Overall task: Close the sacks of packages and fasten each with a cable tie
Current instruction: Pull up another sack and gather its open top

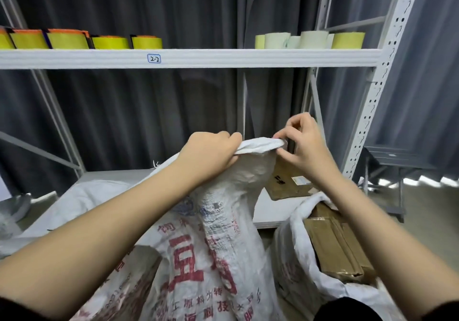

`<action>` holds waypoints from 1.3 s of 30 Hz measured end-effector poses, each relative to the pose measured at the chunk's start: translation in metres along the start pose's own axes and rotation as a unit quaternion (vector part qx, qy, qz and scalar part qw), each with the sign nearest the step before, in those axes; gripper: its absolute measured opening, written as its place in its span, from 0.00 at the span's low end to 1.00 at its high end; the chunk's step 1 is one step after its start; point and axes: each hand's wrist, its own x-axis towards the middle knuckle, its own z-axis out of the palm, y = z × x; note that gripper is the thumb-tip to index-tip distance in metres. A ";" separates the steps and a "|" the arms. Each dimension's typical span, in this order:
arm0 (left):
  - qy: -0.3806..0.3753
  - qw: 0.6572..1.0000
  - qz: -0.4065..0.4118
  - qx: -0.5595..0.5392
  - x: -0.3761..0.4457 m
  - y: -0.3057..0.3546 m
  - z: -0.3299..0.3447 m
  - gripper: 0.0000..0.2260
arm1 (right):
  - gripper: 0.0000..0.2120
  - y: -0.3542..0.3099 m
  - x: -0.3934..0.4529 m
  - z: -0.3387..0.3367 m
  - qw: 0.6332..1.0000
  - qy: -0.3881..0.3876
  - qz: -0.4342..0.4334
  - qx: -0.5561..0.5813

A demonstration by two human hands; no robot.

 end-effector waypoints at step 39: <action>-0.152 0.898 -0.142 -0.389 -0.015 -0.046 0.028 0.05 | 0.04 -0.009 0.011 0.037 0.990 -0.049 -0.134 -0.006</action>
